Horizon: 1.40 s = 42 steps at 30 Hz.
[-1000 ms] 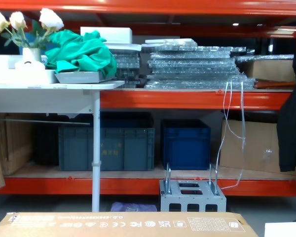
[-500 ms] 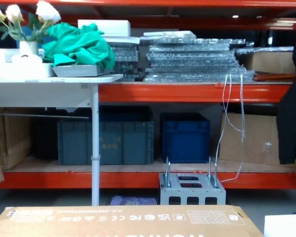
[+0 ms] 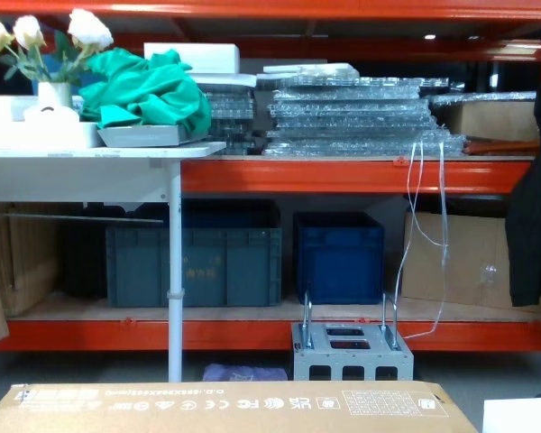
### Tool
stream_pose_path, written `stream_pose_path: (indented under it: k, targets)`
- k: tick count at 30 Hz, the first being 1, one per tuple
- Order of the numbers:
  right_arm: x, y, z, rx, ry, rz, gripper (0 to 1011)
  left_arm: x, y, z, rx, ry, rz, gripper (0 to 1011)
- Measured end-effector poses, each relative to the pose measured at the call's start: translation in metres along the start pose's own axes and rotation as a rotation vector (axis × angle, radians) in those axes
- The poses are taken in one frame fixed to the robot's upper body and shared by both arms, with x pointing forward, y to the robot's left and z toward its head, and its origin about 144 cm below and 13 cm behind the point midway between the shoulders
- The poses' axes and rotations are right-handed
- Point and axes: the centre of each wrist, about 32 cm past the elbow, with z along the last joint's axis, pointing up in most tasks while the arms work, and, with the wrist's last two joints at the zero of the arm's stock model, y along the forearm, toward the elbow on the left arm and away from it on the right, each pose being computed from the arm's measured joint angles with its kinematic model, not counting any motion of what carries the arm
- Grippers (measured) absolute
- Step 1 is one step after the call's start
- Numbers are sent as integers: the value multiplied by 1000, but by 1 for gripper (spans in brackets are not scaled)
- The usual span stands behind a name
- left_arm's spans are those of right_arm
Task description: Use one hand to grasp the basket and place it at the designated location.
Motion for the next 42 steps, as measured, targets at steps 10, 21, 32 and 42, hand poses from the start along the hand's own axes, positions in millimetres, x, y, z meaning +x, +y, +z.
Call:
stream_pose_path:
  k: [10, 21, 32, 42]
  targets:
    - [-15, -25, 5, -25, -9, -70, 1000, 0, 0, 0, 0, 0, 0, 0]
    - [-37, -55, 12, -67, 6, -162, 1001, 0, 0, 0, 0, 0, 0, 0]
    - [-26, -69, 6, -49, 46, -108, 1000, 0, 0, 0, 0, 0, 0, 0]
    - [-11, -79, 10, -72, 45, -103, 1000, 0, 0, 0, 0, 0, 0, 0]
